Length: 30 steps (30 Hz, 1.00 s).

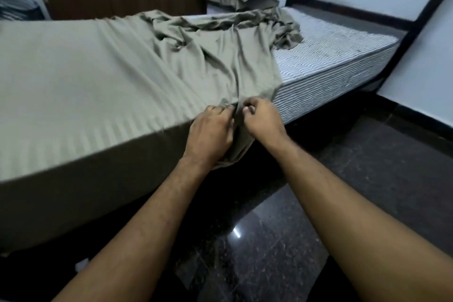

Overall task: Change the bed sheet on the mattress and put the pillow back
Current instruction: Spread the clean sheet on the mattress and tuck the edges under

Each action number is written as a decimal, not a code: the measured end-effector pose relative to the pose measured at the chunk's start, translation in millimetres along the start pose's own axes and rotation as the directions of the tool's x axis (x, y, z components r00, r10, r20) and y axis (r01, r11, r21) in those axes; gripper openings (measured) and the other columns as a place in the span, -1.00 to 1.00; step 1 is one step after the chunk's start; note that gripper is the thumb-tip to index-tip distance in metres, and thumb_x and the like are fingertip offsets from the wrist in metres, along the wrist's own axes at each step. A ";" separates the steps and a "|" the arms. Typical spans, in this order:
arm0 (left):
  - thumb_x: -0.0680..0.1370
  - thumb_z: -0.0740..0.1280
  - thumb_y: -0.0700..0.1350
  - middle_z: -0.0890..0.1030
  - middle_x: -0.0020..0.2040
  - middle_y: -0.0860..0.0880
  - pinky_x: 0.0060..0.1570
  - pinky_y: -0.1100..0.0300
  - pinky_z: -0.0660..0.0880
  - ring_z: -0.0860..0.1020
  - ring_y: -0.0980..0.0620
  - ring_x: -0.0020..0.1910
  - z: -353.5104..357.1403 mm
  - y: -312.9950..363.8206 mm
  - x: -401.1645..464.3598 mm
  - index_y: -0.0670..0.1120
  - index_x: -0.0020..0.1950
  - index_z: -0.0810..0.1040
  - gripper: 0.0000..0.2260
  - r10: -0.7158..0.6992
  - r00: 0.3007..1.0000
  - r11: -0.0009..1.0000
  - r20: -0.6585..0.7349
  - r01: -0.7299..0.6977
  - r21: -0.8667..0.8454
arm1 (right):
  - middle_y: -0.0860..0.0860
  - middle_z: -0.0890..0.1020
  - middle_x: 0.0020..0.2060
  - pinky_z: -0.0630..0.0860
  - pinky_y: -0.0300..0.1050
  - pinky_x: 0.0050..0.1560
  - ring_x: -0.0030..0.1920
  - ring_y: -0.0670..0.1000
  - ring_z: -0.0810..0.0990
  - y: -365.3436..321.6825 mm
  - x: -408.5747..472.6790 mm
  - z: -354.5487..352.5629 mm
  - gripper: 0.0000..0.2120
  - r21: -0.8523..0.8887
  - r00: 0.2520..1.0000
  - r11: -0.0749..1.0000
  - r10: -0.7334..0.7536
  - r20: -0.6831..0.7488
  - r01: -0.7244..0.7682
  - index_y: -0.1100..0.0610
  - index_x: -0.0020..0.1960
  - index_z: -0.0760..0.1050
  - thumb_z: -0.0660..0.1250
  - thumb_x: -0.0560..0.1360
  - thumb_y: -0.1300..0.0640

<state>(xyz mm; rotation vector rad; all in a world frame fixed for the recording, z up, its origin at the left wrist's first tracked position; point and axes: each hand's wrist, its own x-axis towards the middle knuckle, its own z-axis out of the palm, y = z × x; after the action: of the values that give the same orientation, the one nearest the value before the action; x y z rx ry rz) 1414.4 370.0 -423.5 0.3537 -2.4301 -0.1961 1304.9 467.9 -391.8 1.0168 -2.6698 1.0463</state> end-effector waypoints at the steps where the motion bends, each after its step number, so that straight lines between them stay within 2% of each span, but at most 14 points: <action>1: 0.55 0.28 -0.10 0.67 0.10 -0.16 0.07 -0.07 0.55 0.60 -0.19 0.10 -2.4 0.6 13.2 -0.17 0.22 0.61 -0.70 0.013 1.000 1.000 -0.002 -0.013 0.010 | 0.20 0.65 0.15 0.53 -0.05 0.17 0.15 0.19 0.64 -6.1 10.5 -10.8 -0.71 0.026 1.000 0.999 0.019 0.002 -0.019 0.17 0.18 0.63 0.25 0.53 0.22; 3: 0.55 0.26 -0.06 0.64 0.19 -0.17 0.14 -0.07 0.53 0.56 -0.21 0.18 -2.6 -0.9 39.7 -0.17 0.24 0.59 -0.67 0.000 1.000 0.998 0.012 -0.001 0.055 | 0.20 0.59 0.25 0.48 -0.12 0.24 0.22 0.17 0.60 -12.5 36.2 -32.7 -0.63 0.071 0.995 0.993 0.098 -0.004 -0.098 0.20 0.27 0.60 0.19 0.53 0.29; 8: 0.65 0.23 0.09 0.53 0.32 -0.30 0.34 -0.05 0.38 0.38 -0.22 0.45 40.0 0.5 107.4 -0.20 0.28 0.45 -0.62 -0.145 0.931 0.983 0.334 0.174 -0.056 | 0.20 0.60 0.28 0.47 -0.10 0.25 0.30 0.20 0.55 15.1 105.4 -53.2 -0.63 0.046 0.975 0.978 0.207 -0.081 -0.203 0.21 0.31 0.55 0.23 0.54 0.28; 11: 0.60 0.27 0.12 0.56 0.28 -0.24 0.19 0.04 0.42 0.48 -0.19 0.35 84.0 11.1 175.5 -0.14 0.16 0.45 -0.66 -0.213 0.857 0.936 0.470 0.317 -0.154 | 0.23 0.58 0.26 0.50 -0.06 0.19 0.29 0.24 0.54 53.5 157.9 -35.5 -0.67 -0.026 0.973 0.974 0.226 -0.041 -0.227 0.24 0.29 0.48 0.28 0.54 0.27; 13: 0.46 0.26 0.22 0.55 0.26 -0.25 0.16 0.03 0.46 0.53 -0.22 0.25 110.9 14.8 210.5 -0.17 0.20 0.49 -0.48 -0.282 0.826 0.872 0.488 0.432 -0.229 | 0.23 0.57 0.25 0.49 -0.03 0.20 0.30 0.23 0.54 77.1 197.0 -21.0 -0.64 0.020 0.964 0.964 0.265 -0.017 -0.265 0.25 0.32 0.42 0.32 0.53 0.25; 15: 0.42 0.24 0.30 0.44 0.36 -0.25 0.29 -0.02 0.41 0.44 -0.25 0.34 135.9 19.7 222.7 -0.15 0.37 0.45 -0.32 -0.365 0.809 0.867 0.462 0.476 -0.148 | 0.18 0.59 0.27 0.51 -0.07 0.22 0.31 0.17 0.56 97.2 240.3 -1.8 -0.57 0.098 0.922 0.917 0.386 0.024 -0.387 0.23 0.34 0.43 0.38 0.50 0.18; 17: 0.51 0.28 0.27 0.38 0.39 -0.22 0.33 -0.07 0.36 0.37 -0.25 0.39 148.7 25.0 221.8 -0.11 0.41 0.41 -0.39 -0.419 0.810 0.884 0.410 0.466 -0.017 | 0.10 0.59 0.30 0.54 -0.08 0.24 0.30 0.11 0.58 109.1 272.4 13.4 -0.53 0.181 0.875 0.857 0.479 0.066 -0.482 0.20 0.34 0.45 0.44 0.48 0.11; 19: 0.56 0.26 0.19 0.41 0.34 -0.19 0.31 -0.10 0.38 0.39 -0.26 0.34 149.5 26.6 230.0 -0.11 0.34 0.41 -0.52 -0.489 0.779 0.848 0.391 0.530 0.005 | 0.05 0.54 0.36 0.51 -0.08 0.30 0.37 0.05 0.52 111.3 295.2 20.7 -0.55 0.273 0.852 0.810 0.463 0.244 -0.519 0.18 0.41 0.44 0.38 0.56 0.09; 20: 0.56 0.24 0.16 0.45 0.30 -0.19 0.30 -0.11 0.40 0.42 -0.26 0.32 149.6 26.9 238.8 -0.11 0.29 0.41 -0.57 -0.537 0.743 0.796 0.399 0.603 -0.052 | 0.08 0.53 0.36 0.53 -0.11 0.25 0.37 0.03 0.51 113.7 298.0 20.1 -0.59 0.352 0.808 0.732 0.482 0.340 -0.584 0.19 0.41 0.45 0.35 0.58 0.16; 22: 0.55 0.23 0.10 0.49 0.29 -0.22 0.31 -0.17 0.41 0.46 -0.27 0.31 143.0 32.6 255.3 -0.11 0.28 0.40 -0.60 -0.581 0.687 0.602 0.437 0.724 -0.337 | 0.11 0.60 0.18 0.65 -0.07 -0.02 0.20 0.06 0.60 104.3 309.1 -0.5 -0.67 0.619 0.725 0.398 0.504 0.470 -0.677 0.22 0.26 0.50 0.29 0.50 0.35; 24: 0.56 0.21 0.17 0.56 0.24 -0.21 0.32 -0.21 0.42 0.51 -0.24 0.28 129.7 48.3 282.6 -0.07 0.30 0.45 -0.58 -0.588 0.701 0.394 0.405 0.685 -0.613 | 0.16 0.66 0.05 0.67 0.09 0.02 0.05 0.17 0.66 86.6 301.9 -35.5 -0.67 0.701 0.780 0.397 0.501 0.375 -0.592 0.23 0.19 0.51 0.23 0.44 0.29; 27: 0.45 0.19 0.51 0.69 0.14 -0.13 0.30 -0.06 0.49 0.62 -0.13 0.20 95.7 79.2 340.7 -0.13 0.22 0.63 -0.24 -0.566 0.606 0.059 0.559 0.706 -0.706 | 0.06 0.67 0.08 0.51 -0.23 0.09 0.08 0.05 0.64 66.2 256.8 -95.3 -0.73 0.628 0.940 0.700 0.269 0.207 -0.339 0.13 0.25 0.49 0.31 0.55 0.14; 28: 0.39 0.22 0.55 0.70 0.13 -0.13 0.27 0.01 0.51 0.64 -0.10 0.18 87.2 88.4 364.9 -0.15 0.22 0.66 -0.17 -0.529 0.539 0.027 0.655 0.782 -0.622 | 0.02 0.67 0.10 0.46 -0.28 0.07 0.11 0.00 0.63 65.6 245.1 -120.0 -0.73 0.609 0.964 0.750 0.167 0.207 -0.260 0.09 0.28 0.49 0.30 0.58 0.17; 30: 0.42 0.37 0.43 0.72 0.05 -0.12 0.14 0.10 0.58 0.67 -0.08 0.08 69.4 103.7 403.1 -0.18 0.16 0.67 -0.31 -0.490 0.431 0.229 0.758 0.902 -0.365 | -0.13 0.66 0.08 0.45 -0.35 0.13 0.13 -0.19 0.62 73.5 237.1 -155.5 -0.70 0.629 0.958 0.756 -0.009 0.286 -0.181 0.05 0.28 0.53 0.28 0.58 0.26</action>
<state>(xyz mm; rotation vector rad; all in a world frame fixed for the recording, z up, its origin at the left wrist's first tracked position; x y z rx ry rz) 1050.0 350.5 -211.7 1.1794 -2.0973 -1.9243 1054.1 475.8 -240.6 1.2094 -2.6003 2.1018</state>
